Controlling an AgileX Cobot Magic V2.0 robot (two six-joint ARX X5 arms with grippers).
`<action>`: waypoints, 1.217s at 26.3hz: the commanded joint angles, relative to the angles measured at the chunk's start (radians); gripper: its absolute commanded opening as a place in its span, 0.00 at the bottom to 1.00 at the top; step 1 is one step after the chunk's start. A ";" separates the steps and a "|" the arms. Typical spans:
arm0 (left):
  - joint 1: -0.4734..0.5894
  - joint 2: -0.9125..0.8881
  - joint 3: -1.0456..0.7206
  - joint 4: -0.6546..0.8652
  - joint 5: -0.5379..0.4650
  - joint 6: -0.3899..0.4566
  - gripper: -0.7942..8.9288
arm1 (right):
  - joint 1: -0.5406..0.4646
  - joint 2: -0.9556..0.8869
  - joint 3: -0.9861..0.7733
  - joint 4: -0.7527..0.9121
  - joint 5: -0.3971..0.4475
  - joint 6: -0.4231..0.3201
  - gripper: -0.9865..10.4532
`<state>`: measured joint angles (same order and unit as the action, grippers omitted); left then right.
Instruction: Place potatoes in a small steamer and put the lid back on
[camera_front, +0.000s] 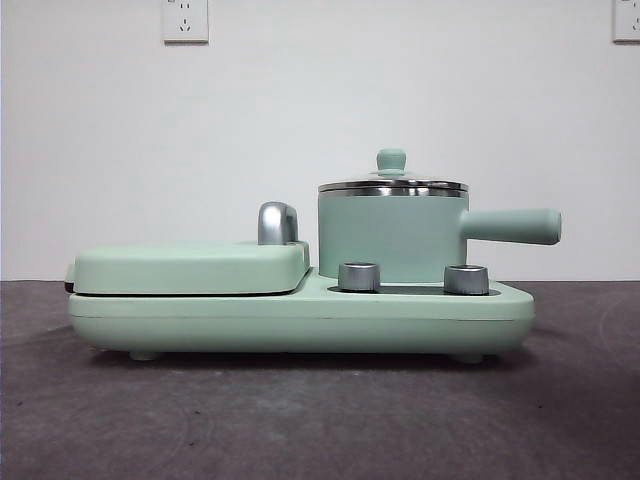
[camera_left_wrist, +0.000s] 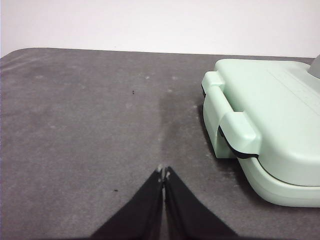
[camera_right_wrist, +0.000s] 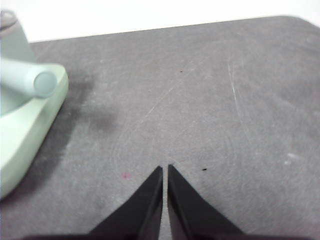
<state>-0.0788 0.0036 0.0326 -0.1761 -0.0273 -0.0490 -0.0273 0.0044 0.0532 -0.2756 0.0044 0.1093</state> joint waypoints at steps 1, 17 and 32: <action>0.000 0.000 -0.019 0.013 -0.003 -0.009 0.09 | 0.001 -0.001 -0.018 0.039 -0.004 -0.055 0.10; 0.000 0.000 -0.019 0.012 -0.003 -0.008 0.09 | 0.002 -0.001 -0.042 0.134 -0.011 -0.054 0.10; 0.000 0.000 -0.019 0.013 -0.003 -0.009 0.09 | 0.002 -0.001 -0.042 0.134 -0.011 -0.054 0.10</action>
